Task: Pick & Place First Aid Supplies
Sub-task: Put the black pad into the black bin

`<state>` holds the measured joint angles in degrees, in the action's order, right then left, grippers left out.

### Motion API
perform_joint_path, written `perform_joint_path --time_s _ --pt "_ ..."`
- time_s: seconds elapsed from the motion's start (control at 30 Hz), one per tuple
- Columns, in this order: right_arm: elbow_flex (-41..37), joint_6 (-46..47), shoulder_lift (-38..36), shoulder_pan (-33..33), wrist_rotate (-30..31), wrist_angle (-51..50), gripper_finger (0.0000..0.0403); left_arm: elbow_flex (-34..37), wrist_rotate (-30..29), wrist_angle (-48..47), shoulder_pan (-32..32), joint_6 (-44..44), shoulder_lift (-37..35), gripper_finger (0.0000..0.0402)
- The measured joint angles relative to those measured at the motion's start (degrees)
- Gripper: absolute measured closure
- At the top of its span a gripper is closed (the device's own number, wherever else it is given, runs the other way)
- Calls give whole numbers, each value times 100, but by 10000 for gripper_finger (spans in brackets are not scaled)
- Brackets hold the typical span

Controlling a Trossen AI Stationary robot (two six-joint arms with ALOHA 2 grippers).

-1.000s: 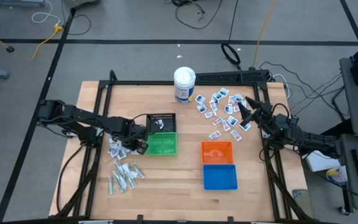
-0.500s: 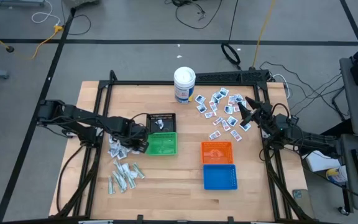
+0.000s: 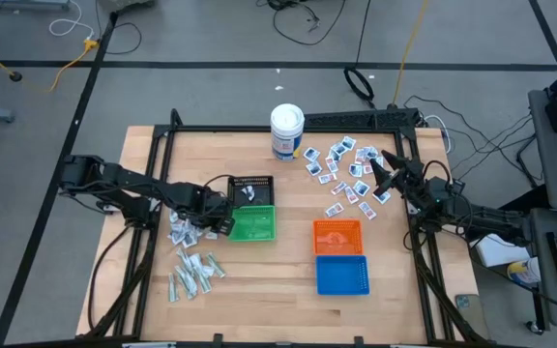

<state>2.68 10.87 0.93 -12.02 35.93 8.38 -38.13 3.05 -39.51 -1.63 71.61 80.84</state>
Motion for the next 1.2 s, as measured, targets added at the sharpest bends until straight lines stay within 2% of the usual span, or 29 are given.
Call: perform_joint_path --time_s 0.2,0.4,0.6,0.8,1.2 --pt "0 0 0 1 1 -1 136 45 -1 53 0 -57 0 327" --pt "0 0 0 0 -1 0 136 215 293 143 7 -135 -17 391" --pt "0 0 0 -1 1 -2 135 235 393 124 9 -341 -61 394" --pt "0 0 0 1 1 0 135 81 620 -329 96 -835 -390 397" --pt "0 0 2 -1 1 2 136 -821 778 -2008 173 -2479 -490 399"
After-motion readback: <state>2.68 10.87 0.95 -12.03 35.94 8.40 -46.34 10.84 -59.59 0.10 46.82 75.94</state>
